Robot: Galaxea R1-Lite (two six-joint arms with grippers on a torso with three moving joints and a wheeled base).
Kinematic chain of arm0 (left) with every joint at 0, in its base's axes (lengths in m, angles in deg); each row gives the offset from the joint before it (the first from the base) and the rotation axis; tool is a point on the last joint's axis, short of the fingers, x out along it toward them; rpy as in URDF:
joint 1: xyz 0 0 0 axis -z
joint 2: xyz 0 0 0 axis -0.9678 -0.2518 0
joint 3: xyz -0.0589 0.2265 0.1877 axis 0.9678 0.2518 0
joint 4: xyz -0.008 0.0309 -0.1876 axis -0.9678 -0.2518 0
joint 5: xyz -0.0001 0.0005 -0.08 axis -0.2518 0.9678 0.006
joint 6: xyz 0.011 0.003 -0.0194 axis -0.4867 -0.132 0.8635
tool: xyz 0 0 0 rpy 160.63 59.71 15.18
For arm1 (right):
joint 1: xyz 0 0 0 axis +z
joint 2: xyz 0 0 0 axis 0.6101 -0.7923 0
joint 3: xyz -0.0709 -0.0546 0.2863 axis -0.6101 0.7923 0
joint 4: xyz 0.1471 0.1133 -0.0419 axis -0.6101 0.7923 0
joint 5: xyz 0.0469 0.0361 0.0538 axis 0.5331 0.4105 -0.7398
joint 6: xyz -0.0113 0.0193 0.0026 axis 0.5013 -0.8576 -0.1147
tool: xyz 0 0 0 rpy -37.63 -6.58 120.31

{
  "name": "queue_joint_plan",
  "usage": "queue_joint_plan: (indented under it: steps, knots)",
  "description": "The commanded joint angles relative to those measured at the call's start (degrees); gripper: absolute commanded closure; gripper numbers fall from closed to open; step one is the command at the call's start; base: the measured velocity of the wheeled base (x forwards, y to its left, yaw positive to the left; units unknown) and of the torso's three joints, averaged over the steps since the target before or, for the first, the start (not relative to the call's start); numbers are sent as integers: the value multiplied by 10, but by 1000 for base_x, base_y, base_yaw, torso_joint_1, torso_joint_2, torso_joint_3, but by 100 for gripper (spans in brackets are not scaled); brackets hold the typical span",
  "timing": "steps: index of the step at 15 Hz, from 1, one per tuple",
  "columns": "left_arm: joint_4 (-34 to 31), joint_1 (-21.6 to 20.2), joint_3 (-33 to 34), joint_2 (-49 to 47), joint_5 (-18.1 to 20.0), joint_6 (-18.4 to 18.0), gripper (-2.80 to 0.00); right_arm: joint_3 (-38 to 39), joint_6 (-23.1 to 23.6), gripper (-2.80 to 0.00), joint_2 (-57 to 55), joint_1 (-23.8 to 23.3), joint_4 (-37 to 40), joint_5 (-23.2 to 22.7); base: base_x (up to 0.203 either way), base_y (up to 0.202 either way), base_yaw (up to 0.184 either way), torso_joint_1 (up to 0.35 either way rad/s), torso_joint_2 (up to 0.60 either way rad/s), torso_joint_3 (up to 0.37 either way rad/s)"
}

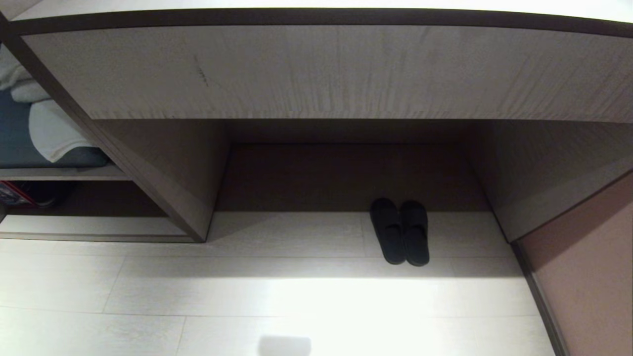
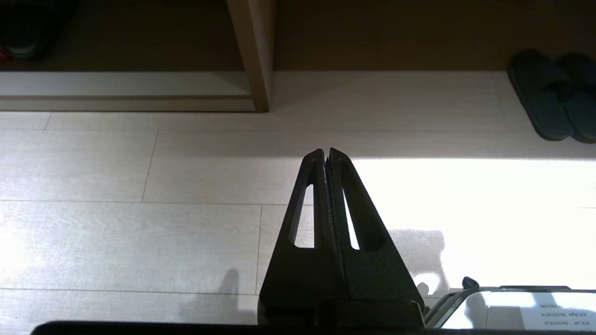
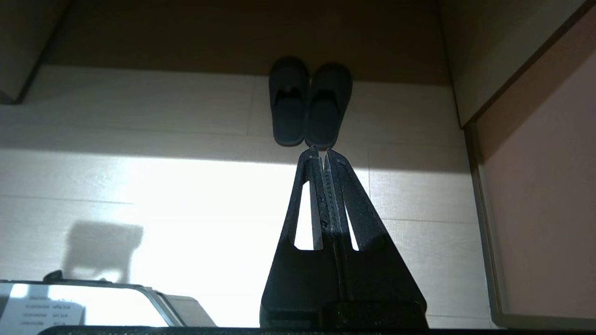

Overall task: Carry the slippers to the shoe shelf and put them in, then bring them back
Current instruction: Pick up the slippers on the floor

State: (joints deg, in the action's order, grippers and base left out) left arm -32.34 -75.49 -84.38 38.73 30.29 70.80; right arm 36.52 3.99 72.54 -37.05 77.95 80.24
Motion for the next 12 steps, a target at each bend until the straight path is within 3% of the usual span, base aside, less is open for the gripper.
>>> queue_joint_plan:
  steps: [1, 12]
  knots:
    - [0, 0, 0, -1, 0, 0, 0, 1, 0, 0, 0, 1, 0, 0, 0, 0, 0, 9, 0, -193]
    - [0, 0, 0, -1, 0, 0, 0, 1, 0, 0, 0, 0, 0, 0, 0, 0, 0, 1, 5, -199]
